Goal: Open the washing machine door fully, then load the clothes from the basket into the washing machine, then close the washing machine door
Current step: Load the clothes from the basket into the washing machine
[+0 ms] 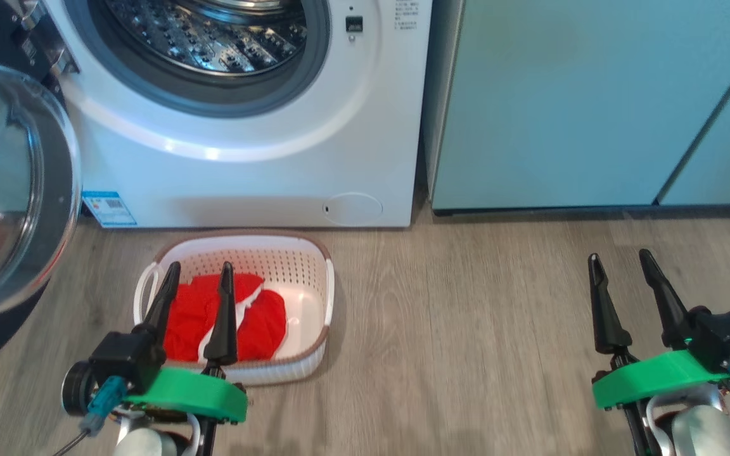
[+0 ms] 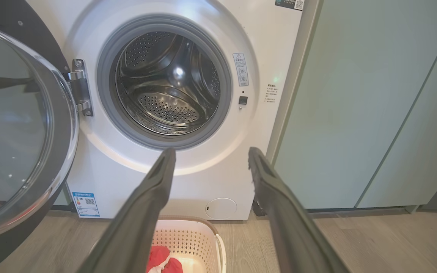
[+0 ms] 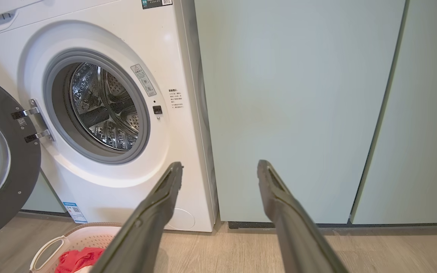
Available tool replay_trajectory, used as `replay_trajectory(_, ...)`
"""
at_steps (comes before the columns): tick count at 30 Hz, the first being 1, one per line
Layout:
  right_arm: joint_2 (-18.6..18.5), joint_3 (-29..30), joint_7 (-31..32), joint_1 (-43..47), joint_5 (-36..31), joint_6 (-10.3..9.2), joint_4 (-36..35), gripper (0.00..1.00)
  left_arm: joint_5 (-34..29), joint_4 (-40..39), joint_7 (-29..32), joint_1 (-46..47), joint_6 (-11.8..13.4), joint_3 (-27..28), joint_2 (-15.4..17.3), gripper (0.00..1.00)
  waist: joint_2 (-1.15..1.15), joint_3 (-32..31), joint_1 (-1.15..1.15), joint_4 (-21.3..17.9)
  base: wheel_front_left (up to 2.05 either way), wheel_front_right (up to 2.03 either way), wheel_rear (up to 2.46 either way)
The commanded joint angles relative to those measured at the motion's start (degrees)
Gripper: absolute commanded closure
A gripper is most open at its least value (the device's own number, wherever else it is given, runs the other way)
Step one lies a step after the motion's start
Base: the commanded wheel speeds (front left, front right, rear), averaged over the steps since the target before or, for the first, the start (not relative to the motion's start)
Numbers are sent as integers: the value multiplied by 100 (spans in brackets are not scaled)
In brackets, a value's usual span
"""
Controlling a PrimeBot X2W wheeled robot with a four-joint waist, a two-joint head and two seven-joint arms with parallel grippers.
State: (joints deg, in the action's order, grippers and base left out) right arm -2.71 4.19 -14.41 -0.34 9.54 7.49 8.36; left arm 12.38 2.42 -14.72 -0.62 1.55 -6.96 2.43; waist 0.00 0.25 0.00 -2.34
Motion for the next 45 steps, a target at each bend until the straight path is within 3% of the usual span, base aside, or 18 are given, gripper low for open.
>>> replay_trajectory(1, -17, -118, -59, -114, -27, 0, -189, 0, 26, -190, -28, 208, 28, 215, 44, 0, 0, -3, 0, 9, 213, -213, 0)
replay_trajectory(17, -17, -188, -59, -100, -48, 0, -139, 0, -136, -246, -28, 182, 182, 174, 44, 0, 0, -17, 0, 45, 155, -155, 0)
replay_trajectory(45, -17, -232, -59, -84, -41, 0, -158, 0, -209, -79, -28, 174, 240, 121, 44, 0, 0, 9, 0, 116, 2, -2, 0)
